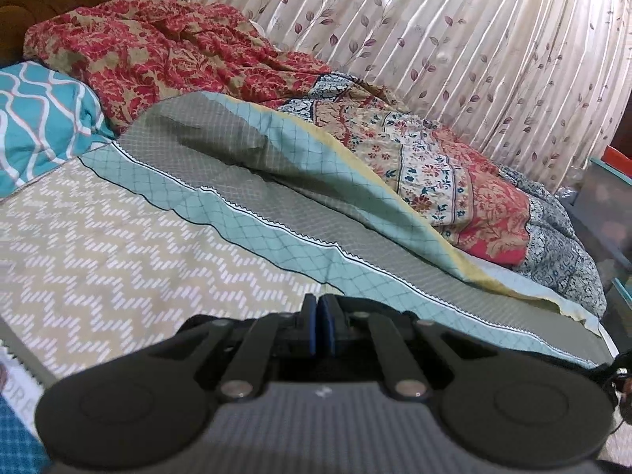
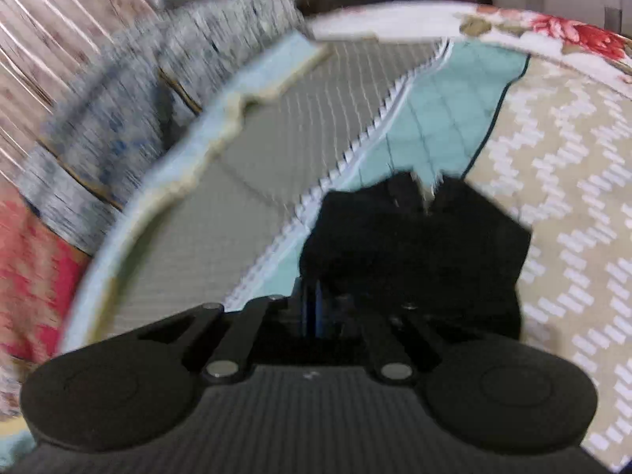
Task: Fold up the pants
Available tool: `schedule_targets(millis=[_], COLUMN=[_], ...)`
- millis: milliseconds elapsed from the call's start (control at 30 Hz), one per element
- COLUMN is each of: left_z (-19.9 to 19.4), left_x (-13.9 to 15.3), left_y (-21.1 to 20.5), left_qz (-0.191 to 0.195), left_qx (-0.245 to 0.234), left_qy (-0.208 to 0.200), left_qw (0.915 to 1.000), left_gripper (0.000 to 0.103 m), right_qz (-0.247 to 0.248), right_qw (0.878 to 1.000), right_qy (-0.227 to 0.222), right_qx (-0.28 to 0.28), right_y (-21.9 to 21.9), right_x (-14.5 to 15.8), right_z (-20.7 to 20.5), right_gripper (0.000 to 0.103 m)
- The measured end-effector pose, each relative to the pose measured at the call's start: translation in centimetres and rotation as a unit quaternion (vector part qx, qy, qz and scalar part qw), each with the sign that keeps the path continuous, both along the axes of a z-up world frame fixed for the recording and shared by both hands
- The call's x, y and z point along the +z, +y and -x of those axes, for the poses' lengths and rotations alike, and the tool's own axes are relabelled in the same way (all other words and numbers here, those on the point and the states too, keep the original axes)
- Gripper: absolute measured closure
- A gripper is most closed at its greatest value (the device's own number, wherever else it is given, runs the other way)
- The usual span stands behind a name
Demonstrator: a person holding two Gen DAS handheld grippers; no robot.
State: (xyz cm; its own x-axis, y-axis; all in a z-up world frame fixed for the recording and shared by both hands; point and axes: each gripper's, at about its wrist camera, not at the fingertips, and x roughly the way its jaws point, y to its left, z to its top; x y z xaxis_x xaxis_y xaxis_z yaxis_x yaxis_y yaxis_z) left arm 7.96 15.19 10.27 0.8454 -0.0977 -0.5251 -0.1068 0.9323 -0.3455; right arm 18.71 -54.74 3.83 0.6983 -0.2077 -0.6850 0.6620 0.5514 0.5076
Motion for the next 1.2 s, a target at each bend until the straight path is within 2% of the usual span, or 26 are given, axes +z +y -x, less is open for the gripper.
schedule_targets(millis=[100, 233, 300, 400, 467, 533, 633, 700, 733, 800, 867, 933, 1033, 1133, 1200], left_z=[2.0, 6.1, 8.6, 12.9, 15.2, 17.4, 19.6, 20.9, 21.6, 22.7, 23.3, 23.2, 21.8, 19.3, 17.8], left_x=[1.2, 2.9, 3.4, 3.1, 1.8, -0.2, -3.1, -4.5, -4.7, -4.5, -3.7, -2.8, -2.5, -3.2, -4.0], left_y=[0.3, 1.0, 1.5, 2.2, 2.7, 2.9, 3.7, 4.8, 5.5, 6.7, 7.9, 8.8, 9.0, 8.9, 8.7], left_qz=[0.001, 0.011, 0.013, 0.023, 0.032, 0.037, 0.056, 0.084, 0.095, 0.109, 0.117, 0.127, 0.152, 0.199, 0.215], left_qx=[0.0, -0.002, -0.005, -0.006, -0.009, -0.006, 0.003, 0.019, 0.031, 0.047, 0.062, 0.072, 0.064, 0.053, 0.052], left_qy=[-0.007, -0.02, -0.024, -0.015, 0.007, 0.05, 0.11, 0.143, 0.146, 0.133, 0.11, 0.091, 0.082, 0.09, 0.097], left_qw=[1.0, 0.9997, 0.9996, 0.9996, 0.9994, 0.998, 0.9924, 0.986, 0.9843, 0.984, 0.985, 0.9851, 0.9828, 0.9744, 0.9705], left_gripper=[0.098, 0.098, 0.098, 0.098, 0.095, 0.094, 0.093, 0.083, 0.078, 0.076, 0.063, 0.052, 0.043, 0.029, 0.027], right_qz=[-0.025, -0.051, -0.061, -0.07, -0.065, -0.067, -0.06, -0.05, -0.053, -0.042, -0.003, 0.03, 0.038, 0.006, -0.01], right_qw=[0.998, 0.989, 0.984, 0.977, 0.978, 0.984, 0.987, 0.977, 0.971, 0.969, 0.977, 0.984, 0.99, 0.989, 0.982], right_qy=[-0.06, -0.138, -0.167, -0.201, -0.196, -0.163, -0.081, -0.051, -0.057, -0.082, -0.095, -0.114, -0.13, -0.122, -0.107], right_qx=[0.008, 0.02, 0.017, 0.011, 0.0, -0.037, -0.124, -0.202, -0.228, -0.231, -0.192, -0.131, -0.027, 0.088, 0.158], right_y=[-0.7, -1.1, -0.8, -0.7, -0.7, -0.8, -0.4, -0.3, 0.0, 0.2, 1.2, 3.5, 6.1, 11.5, 15.5], right_x=[2.4, 5.5, 6.1, 5.5, 3.9, 1.6, -1.4, -1.9, -1.8, -0.7, 1.2, 3.2, 4.1, 2.9, 1.4], right_z=[4.5, 14.0, 19.1, 27.5, 32.2, 36.2, 40.8, 43.1, 43.6, 43.9, 42.6, 40.2, 36.5, 32.2, 29.5], right_gripper=[0.097, 0.097, 0.097, 0.097, 0.096, 0.094, 0.092, 0.073, 0.062, 0.062, 0.062, 0.062, 0.061, 0.061, 0.061])
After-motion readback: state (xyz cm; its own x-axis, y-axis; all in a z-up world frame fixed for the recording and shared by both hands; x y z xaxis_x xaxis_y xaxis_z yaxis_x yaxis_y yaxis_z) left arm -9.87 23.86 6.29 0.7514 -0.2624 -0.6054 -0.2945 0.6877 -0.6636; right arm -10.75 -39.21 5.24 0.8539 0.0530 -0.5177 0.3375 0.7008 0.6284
